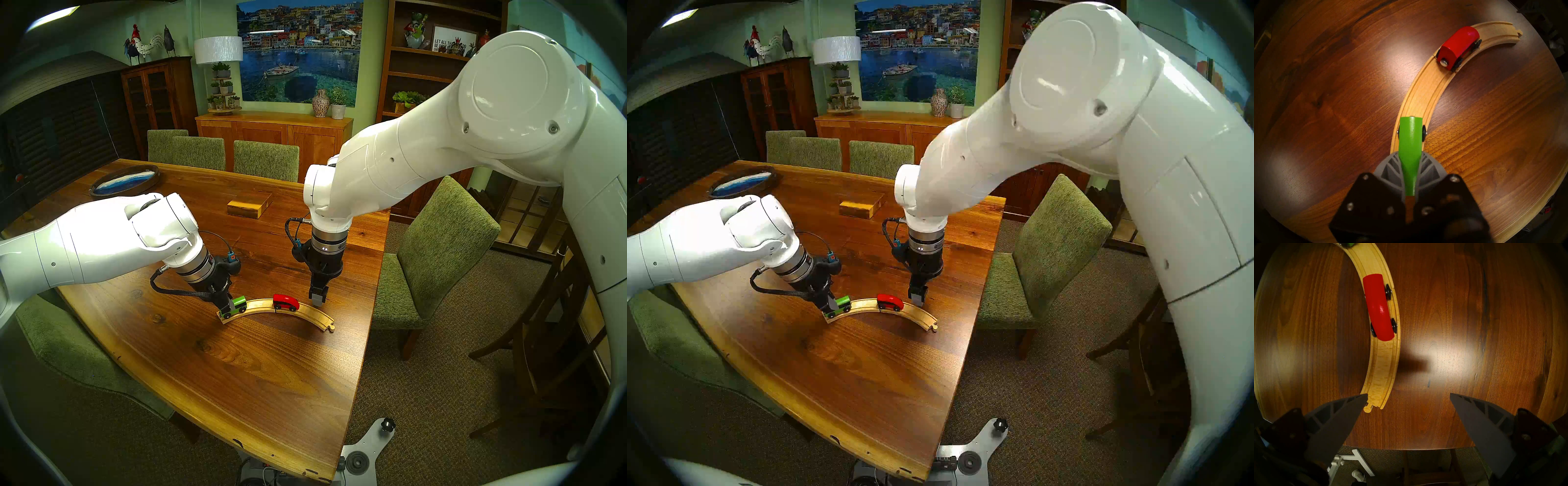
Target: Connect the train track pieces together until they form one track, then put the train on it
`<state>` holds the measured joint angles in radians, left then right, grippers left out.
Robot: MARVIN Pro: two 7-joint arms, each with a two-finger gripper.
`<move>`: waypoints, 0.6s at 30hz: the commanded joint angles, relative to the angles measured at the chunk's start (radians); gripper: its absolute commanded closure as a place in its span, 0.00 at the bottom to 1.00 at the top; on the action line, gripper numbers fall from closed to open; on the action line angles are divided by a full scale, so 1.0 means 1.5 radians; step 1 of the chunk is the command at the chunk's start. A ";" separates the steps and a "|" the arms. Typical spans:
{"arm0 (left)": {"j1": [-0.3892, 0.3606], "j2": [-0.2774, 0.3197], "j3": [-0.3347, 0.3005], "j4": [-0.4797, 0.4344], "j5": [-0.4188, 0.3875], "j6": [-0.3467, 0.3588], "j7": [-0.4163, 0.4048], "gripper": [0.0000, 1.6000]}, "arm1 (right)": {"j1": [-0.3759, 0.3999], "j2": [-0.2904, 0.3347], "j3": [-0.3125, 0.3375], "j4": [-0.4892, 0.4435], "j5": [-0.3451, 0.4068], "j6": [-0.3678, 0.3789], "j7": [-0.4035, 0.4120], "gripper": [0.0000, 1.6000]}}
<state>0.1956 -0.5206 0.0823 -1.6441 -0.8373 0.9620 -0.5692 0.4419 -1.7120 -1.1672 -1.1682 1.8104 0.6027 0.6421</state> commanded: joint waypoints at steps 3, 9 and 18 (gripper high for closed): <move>-0.028 0.001 -0.015 0.003 0.010 -0.004 -0.012 1.00 | 0.022 0.006 0.003 0.008 0.000 -0.001 -0.002 0.00; -0.024 -0.001 -0.014 0.007 0.016 -0.008 -0.024 1.00 | 0.022 0.006 0.003 0.008 0.000 0.000 -0.002 0.00; -0.019 -0.001 -0.012 0.014 0.022 -0.016 -0.036 1.00 | 0.022 0.006 0.003 0.008 0.000 0.000 -0.002 0.00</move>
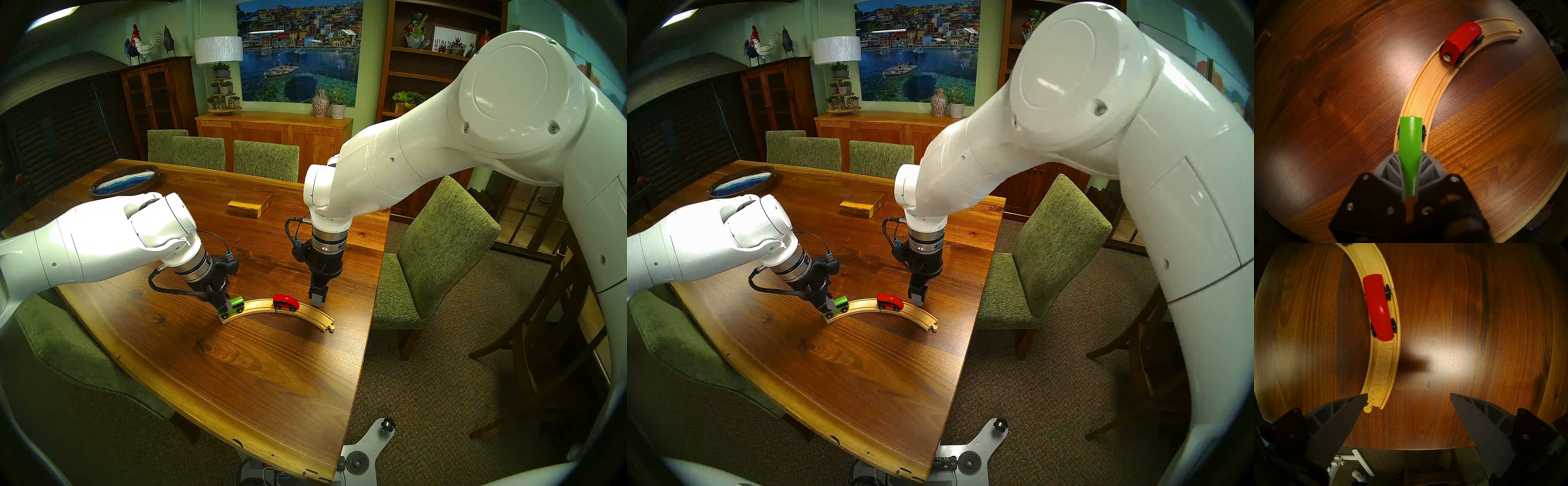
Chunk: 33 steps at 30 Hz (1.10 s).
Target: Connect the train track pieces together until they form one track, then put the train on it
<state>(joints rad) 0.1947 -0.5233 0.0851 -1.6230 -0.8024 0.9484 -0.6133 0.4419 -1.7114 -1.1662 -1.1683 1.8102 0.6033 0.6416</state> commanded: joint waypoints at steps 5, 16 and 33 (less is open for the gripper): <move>-0.016 0.001 -0.014 0.002 0.000 -0.008 -0.011 0.82 | 0.022 0.006 0.003 0.008 0.000 -0.001 -0.002 0.00; -0.014 0.004 -0.018 0.004 -0.001 -0.013 -0.011 0.31 | 0.022 0.006 0.003 0.008 -0.001 0.000 -0.002 0.00; -0.017 0.015 -0.024 -0.002 -0.005 -0.012 -0.002 0.00 | 0.022 0.006 0.003 0.008 -0.001 0.000 -0.002 0.00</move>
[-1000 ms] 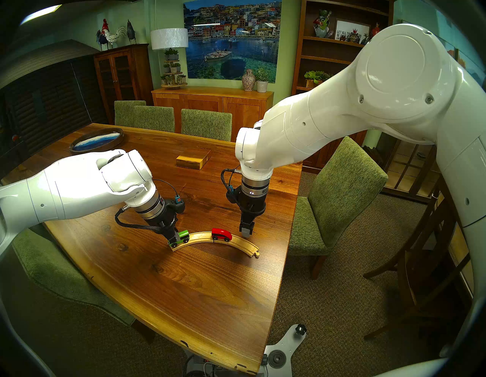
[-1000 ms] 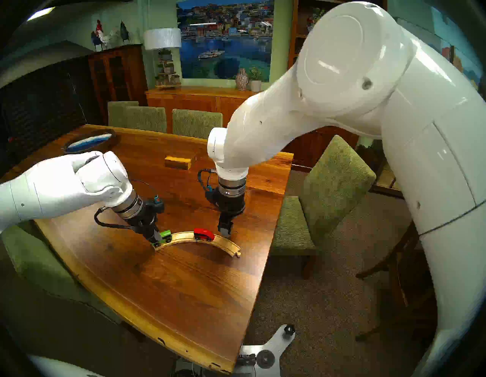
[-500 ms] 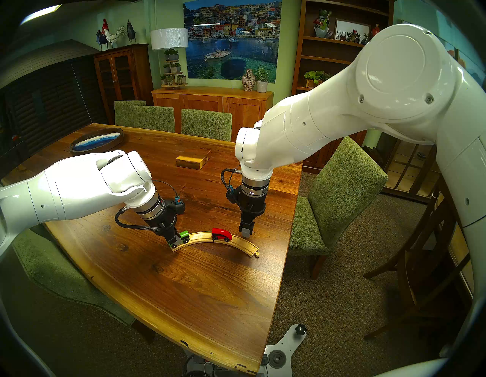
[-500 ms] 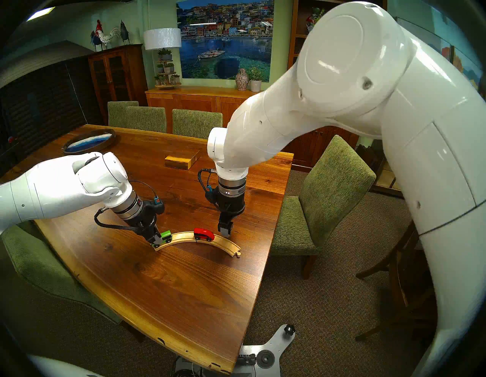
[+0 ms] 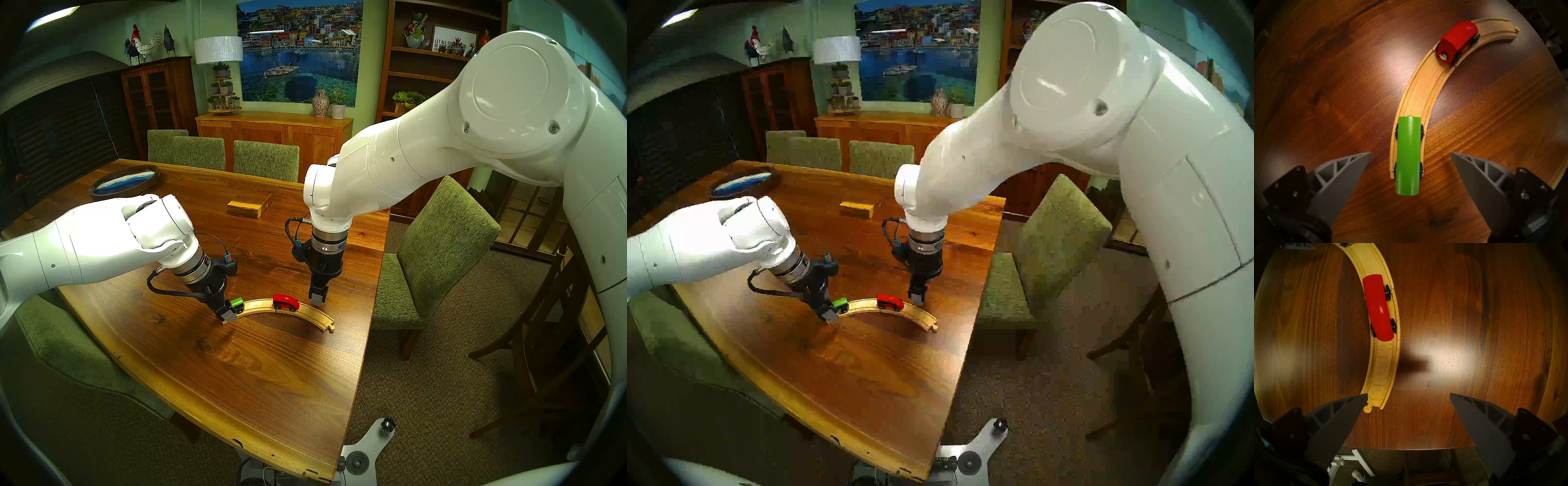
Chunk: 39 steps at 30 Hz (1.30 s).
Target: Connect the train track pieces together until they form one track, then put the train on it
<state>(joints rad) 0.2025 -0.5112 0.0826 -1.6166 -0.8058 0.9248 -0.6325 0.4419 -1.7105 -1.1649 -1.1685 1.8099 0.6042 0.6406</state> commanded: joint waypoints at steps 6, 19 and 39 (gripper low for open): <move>-0.029 0.038 -0.028 -0.045 -0.006 0.022 0.026 0.00 | 0.022 0.006 0.002 0.008 -0.001 -0.001 -0.001 0.00; -0.028 0.099 -0.021 -0.116 -0.026 0.023 0.081 0.00 | 0.022 0.006 0.003 0.008 -0.001 0.000 -0.001 0.00; -0.046 0.109 0.015 -0.099 -0.048 0.023 0.091 0.90 | 0.022 0.006 0.003 0.008 -0.001 0.000 -0.002 0.00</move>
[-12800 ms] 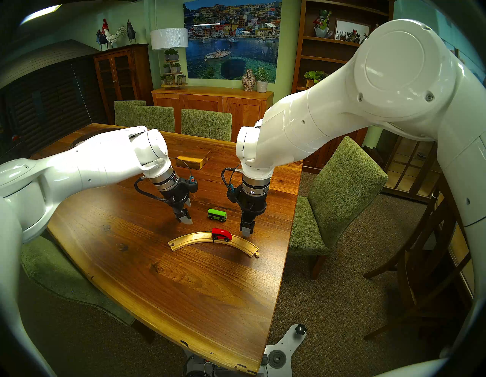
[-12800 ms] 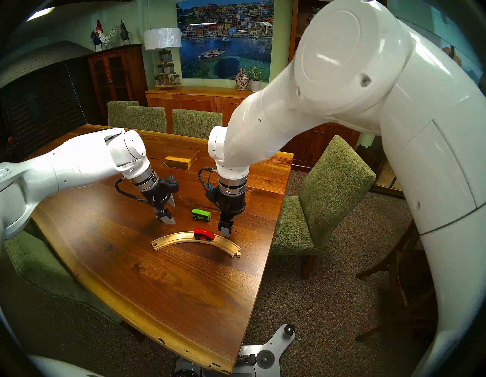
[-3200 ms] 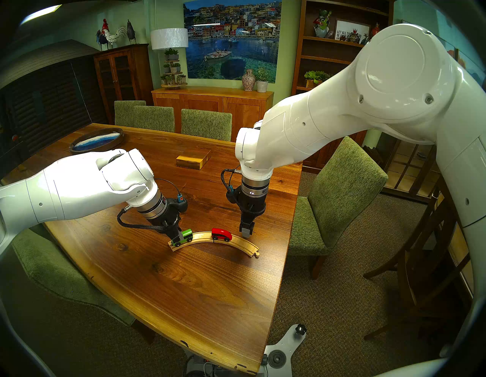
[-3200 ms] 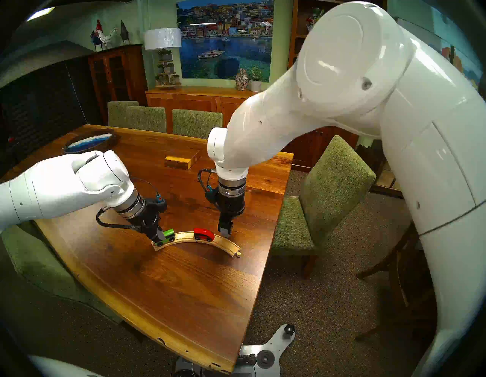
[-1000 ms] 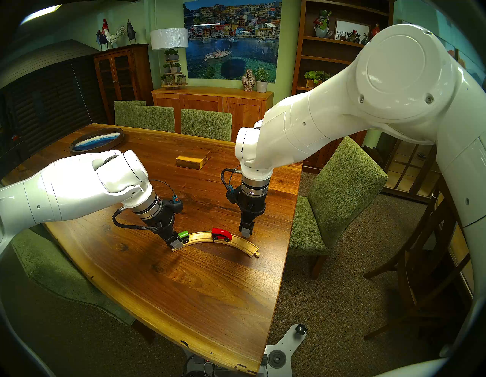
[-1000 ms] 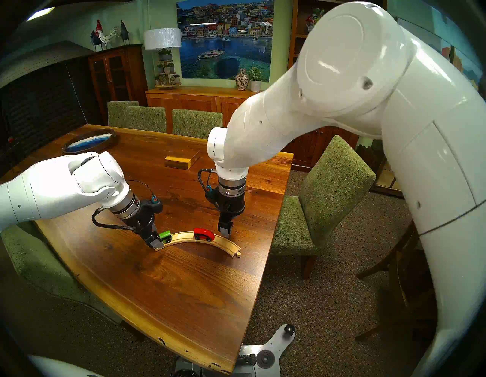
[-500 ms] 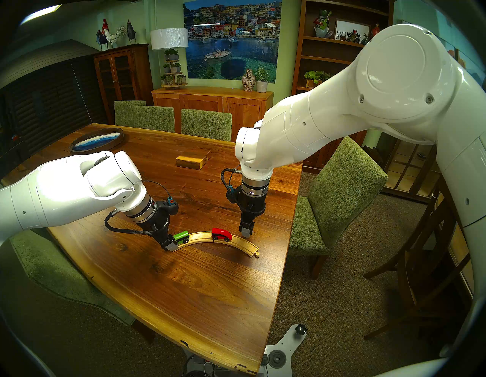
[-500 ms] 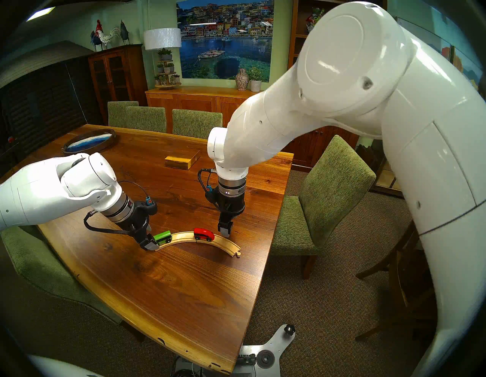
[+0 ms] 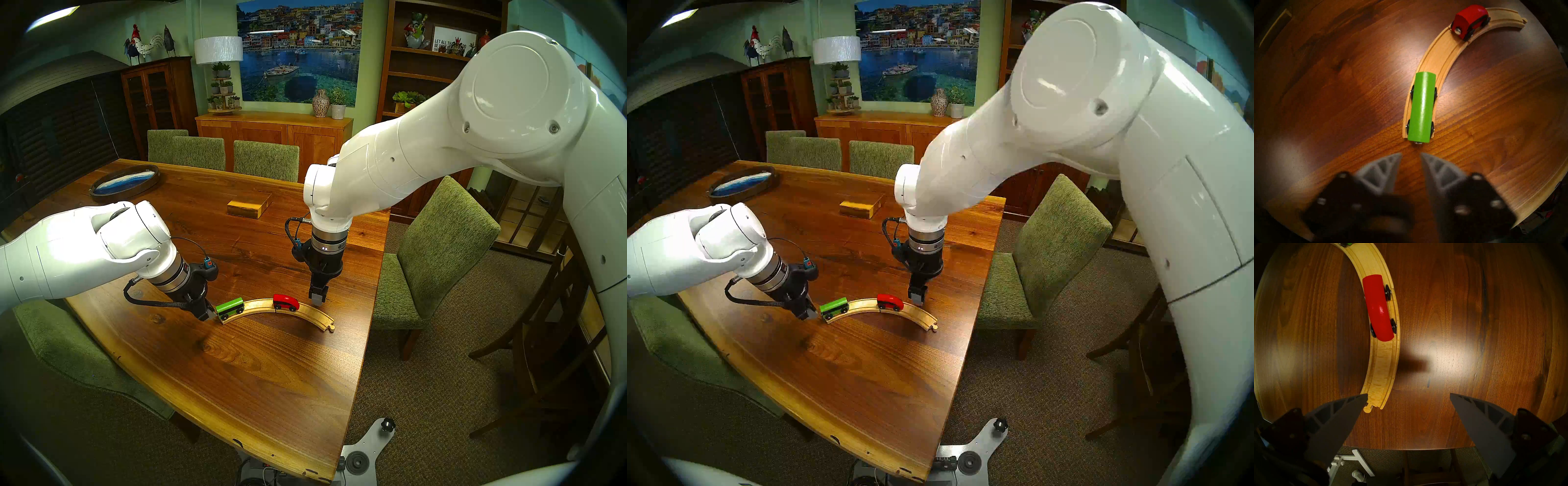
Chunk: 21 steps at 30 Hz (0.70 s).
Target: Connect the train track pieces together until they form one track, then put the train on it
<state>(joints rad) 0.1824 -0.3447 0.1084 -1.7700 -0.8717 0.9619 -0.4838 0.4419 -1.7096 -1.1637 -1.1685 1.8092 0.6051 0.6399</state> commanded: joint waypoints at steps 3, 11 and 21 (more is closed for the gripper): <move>-0.034 -0.006 0.002 0.006 -0.006 -0.001 -0.008 1.00 | 0.022 0.006 0.002 0.008 -0.001 -0.001 -0.001 0.00; -0.041 -0.017 0.011 0.019 -0.012 -0.001 -0.012 1.00 | 0.022 0.006 0.002 0.008 -0.001 -0.001 -0.001 0.00; -0.042 -0.046 0.014 0.049 -0.017 -0.001 -0.011 1.00 | 0.022 0.006 0.003 0.008 -0.001 -0.001 -0.001 0.00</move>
<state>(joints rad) 0.1582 -0.3801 0.1471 -1.7198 -0.8932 0.9619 -0.5054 0.4419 -1.7092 -1.1631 -1.1686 1.8088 0.6055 0.6395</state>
